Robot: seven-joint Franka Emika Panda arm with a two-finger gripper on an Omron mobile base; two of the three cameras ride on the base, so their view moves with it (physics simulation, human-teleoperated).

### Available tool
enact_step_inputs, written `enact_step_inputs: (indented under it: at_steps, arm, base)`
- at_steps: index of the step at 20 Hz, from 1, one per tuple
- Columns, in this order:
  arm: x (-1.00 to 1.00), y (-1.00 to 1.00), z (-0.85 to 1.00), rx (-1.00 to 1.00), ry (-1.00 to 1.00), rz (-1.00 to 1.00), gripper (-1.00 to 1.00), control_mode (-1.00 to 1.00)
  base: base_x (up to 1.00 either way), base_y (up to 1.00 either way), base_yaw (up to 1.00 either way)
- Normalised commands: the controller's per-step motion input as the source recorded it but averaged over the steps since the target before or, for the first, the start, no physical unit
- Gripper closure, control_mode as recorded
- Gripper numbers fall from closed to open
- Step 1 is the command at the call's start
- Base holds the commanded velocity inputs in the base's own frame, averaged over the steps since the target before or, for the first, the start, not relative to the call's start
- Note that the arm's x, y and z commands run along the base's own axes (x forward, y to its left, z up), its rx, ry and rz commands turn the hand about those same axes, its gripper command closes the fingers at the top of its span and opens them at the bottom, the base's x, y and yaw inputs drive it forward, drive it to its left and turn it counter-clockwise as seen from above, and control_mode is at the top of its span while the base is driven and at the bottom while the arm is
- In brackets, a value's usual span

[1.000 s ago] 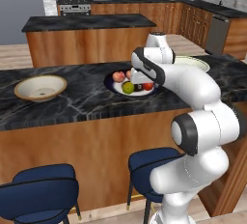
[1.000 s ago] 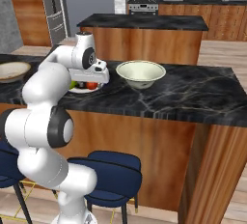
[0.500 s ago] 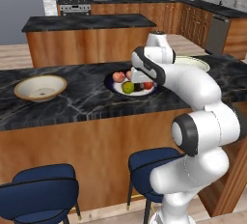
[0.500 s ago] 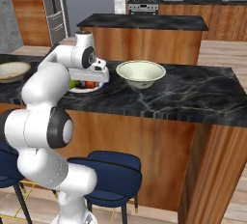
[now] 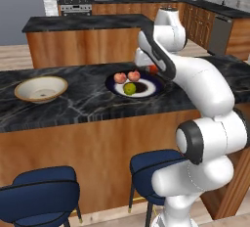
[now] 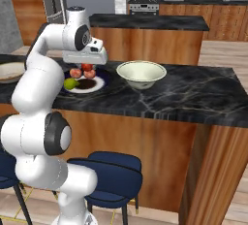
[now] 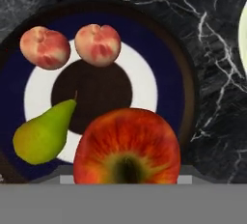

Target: Take the fruits from the plate on the dining counter and place two fruits in each bowl.

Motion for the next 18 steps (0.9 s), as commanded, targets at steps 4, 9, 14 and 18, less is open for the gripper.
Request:
enact_step_inputs:
  at_steps: [4,9,14,18]
  arm:
    - [0.11,-0.07,0.46,0.00,-0.19,0.00,1.00,-1.00]
    - [0.78,-0.50,-0.09,0.00,-0.09,0.00,1.00,-1.00]
    - [0.03,-0.98,-0.03,0.06,0.00,-0.01,1.00,-1.00]
    - [-0.23,-1.00,-0.05,0.12,0.01,0.00,1.00,-1.00]
  base:
    - [0.00,0.00,0.00]
    - [0.00,0.00,0.00]
    - [0.00,0.00,0.00]
    - [0.00,0.00,0.00]
